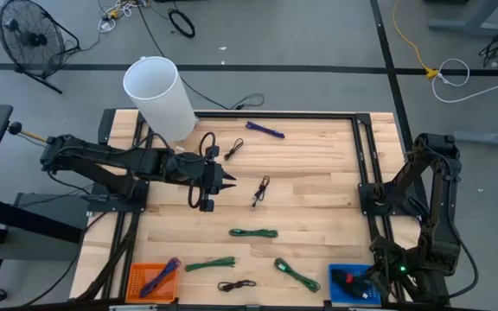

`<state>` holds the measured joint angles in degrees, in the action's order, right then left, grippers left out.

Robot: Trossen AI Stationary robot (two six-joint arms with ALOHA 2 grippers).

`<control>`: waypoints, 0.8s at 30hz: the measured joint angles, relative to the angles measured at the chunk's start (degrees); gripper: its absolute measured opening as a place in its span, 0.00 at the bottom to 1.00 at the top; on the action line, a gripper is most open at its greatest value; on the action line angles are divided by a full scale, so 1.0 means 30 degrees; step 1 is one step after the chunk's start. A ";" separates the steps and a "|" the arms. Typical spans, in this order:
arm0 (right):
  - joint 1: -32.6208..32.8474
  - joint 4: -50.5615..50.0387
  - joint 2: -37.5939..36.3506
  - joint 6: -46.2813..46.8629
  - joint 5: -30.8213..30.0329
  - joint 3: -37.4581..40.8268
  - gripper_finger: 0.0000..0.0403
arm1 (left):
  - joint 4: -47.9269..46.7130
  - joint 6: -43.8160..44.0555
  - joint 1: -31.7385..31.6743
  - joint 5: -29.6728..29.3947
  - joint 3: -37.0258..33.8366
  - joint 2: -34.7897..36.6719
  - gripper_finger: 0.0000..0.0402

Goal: Pick & Place USB Port
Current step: Put the black charger cable into the blue bin, then put the blue patterned charger cable into the orange bin

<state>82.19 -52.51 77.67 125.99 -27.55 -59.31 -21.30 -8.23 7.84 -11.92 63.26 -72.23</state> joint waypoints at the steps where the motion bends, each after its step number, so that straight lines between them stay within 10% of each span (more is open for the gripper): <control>1: -0.0006 0.0000 0.0006 0.0000 0.0000 0.0000 0.22 | 0.0000 0.0000 -0.0007 0.0000 0.0000 0.0000 0.19; 12: -0.0897 -0.1132 0.0046 -0.0172 -0.0199 -0.0182 0.23 | 0.0000 -0.0003 -0.0004 -0.0007 0.0000 0.0000 0.19; 24: -0.8143 -0.2586 0.0066 -0.8049 -0.0743 -0.0124 0.23 | 0.0131 -0.0006 -0.0006 -0.0007 0.0000 0.0000 0.19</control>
<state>57.77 -60.27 77.87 101.85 -29.78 -59.68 -20.91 -8.25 7.82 -11.94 63.26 -72.23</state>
